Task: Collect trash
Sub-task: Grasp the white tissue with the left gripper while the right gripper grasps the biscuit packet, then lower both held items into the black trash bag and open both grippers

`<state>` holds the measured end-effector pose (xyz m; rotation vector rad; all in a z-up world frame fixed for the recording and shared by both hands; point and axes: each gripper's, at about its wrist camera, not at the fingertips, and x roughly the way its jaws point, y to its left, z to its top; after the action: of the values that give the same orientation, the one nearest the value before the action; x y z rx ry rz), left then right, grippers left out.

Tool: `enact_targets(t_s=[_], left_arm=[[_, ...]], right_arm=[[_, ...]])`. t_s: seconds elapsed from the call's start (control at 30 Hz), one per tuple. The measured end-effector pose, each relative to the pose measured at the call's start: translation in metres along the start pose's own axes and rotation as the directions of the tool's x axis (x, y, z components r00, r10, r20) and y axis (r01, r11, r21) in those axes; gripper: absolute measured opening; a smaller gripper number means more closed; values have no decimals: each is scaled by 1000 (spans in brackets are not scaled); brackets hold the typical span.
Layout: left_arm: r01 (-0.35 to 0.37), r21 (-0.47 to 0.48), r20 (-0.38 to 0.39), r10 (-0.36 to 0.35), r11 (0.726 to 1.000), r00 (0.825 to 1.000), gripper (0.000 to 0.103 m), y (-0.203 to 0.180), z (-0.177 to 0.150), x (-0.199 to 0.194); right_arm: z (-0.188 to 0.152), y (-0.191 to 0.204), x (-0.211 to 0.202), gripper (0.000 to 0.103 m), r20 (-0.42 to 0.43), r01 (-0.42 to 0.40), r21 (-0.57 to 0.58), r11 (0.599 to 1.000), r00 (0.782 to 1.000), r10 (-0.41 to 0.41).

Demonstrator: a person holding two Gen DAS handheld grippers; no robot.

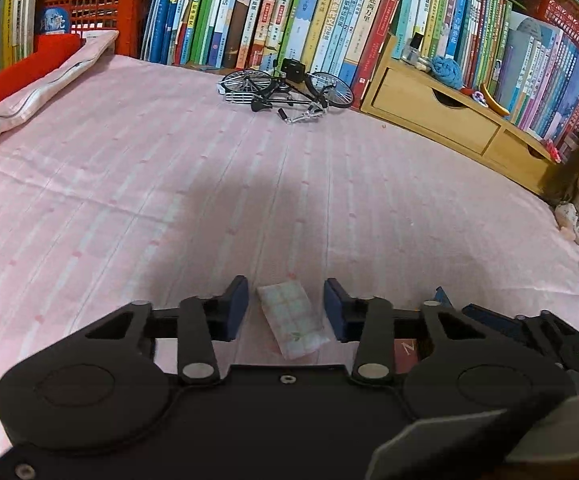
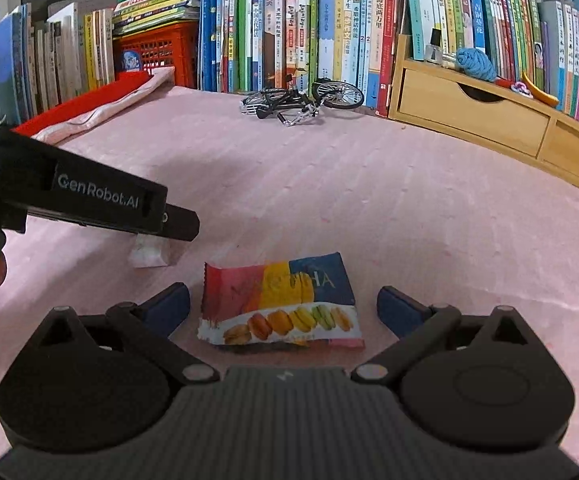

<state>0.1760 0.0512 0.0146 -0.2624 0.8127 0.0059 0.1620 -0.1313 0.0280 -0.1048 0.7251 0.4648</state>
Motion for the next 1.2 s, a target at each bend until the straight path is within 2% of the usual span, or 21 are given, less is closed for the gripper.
enact_targets(t_s=[0.03,0.17,0.33,0.6,1.2], left_arm=[[0,-1,-2,0,1000,1000,29,0,0,0],[2,-1,-1,-2,1000,1000,29,0,-1,-1],[11,0,-4,-11,1000,1000,29,1,-1,-4],[21,6,4,-21,1000,1000,29,2,-3,-15],[50,111,68,-57,993,996,29,-4,-29,-69]], right_arm=[[0,0,0,98,3,-2,0,1000,1000,2],[-1,2,-4,90,13,-13,0,1000,1000,13],[-4,3,-11,74,29,-20,4,1000,999,20],[-7,4,-22,71,52,-15,11,1000,999,14],[-27,-4,-71,71,83,14,44,999,996,-18]])
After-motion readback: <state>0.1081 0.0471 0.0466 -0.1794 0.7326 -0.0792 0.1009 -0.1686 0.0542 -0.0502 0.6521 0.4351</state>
